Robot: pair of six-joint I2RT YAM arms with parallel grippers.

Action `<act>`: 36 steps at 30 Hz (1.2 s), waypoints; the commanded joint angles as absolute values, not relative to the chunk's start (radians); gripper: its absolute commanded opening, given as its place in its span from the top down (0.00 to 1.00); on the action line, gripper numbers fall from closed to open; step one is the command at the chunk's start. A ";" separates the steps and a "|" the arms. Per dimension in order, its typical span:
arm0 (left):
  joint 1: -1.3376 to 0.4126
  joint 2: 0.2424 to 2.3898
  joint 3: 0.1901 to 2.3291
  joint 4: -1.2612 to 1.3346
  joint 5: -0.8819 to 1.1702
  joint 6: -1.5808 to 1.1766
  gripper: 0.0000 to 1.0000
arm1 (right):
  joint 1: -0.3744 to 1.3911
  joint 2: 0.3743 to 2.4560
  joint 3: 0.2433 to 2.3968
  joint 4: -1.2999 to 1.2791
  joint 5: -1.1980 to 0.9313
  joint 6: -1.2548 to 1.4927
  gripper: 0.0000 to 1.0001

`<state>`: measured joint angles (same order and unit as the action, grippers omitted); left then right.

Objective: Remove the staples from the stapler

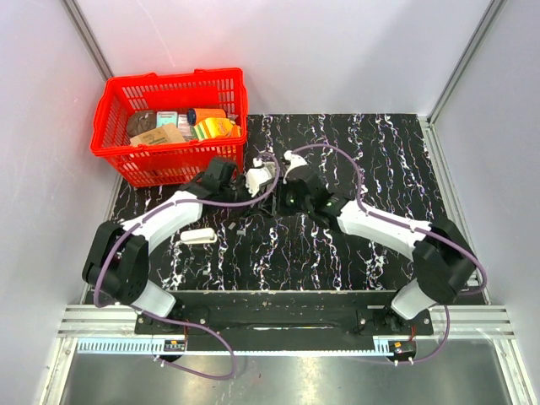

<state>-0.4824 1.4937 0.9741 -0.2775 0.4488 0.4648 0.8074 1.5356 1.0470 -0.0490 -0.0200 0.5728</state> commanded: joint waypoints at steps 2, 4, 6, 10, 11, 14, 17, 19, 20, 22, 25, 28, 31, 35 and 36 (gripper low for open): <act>-0.399 1.537 1.109 -0.409 0.731 0.290 0.50 | 0.788 1.598 1.176 -0.063 0.113 0.560 1.00; -0.333 1.532 1.184 -0.463 0.793 0.270 0.36 | 0.787 1.621 1.204 -0.090 0.158 0.525 1.00; -0.282 1.514 1.221 -0.515 0.828 0.265 0.16 | 0.782 1.649 1.239 -0.120 0.196 0.493 1.00; -0.187 1.445 1.252 -0.575 0.809 0.264 0.01 | 0.769 1.733 1.333 -0.175 0.248 0.431 1.00; -0.166 1.428 1.256 -0.587 0.798 0.259 0.01 | 0.764 1.756 1.354 -0.182 0.259 0.423 1.00; -0.097 1.367 1.264 -0.639 0.795 0.262 0.01 | 0.756 1.845 1.436 -0.213 0.268 0.390 1.00; -0.052 1.335 1.279 -0.734 0.766 0.294 0.01 | 0.739 1.974 1.612 -0.369 0.281 0.376 1.00; -0.009 1.303 1.260 -0.765 0.788 0.307 0.01 | 0.733 2.057 1.721 -0.467 0.288 0.365 1.00; 0.000 1.286 1.243 -0.775 0.799 0.311 0.01 | 0.730 2.089 1.780 -0.518 0.285 0.362 1.00; 0.046 1.249 1.209 -0.775 0.805 0.321 0.01 | 0.727 2.153 1.898 -0.618 0.281 0.364 1.00; 0.075 1.206 1.160 -0.773 0.802 0.337 0.01 | 0.719 2.218 2.023 -0.764 0.253 0.362 1.00; 0.089 1.177 1.125 -0.773 0.801 0.354 0.01 | 0.718 2.230 2.075 -0.848 0.244 0.354 1.00; 0.095 1.157 1.097 -0.773 0.802 0.364 0.01 | 0.709 2.229 2.085 -0.906 0.195 0.336 1.00; 0.100 1.140 1.075 -0.773 0.815 0.365 0.01 | 0.696 2.241 2.069 -0.948 0.129 0.318 1.00; 0.098 1.134 1.071 -0.775 0.815 0.365 0.01 | 0.695 2.249 2.069 -0.956 0.103 0.316 1.00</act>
<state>0.0902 1.1732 1.0847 -0.7834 0.7719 0.3443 0.7120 2.2597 2.0266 -0.8913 0.1886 0.3477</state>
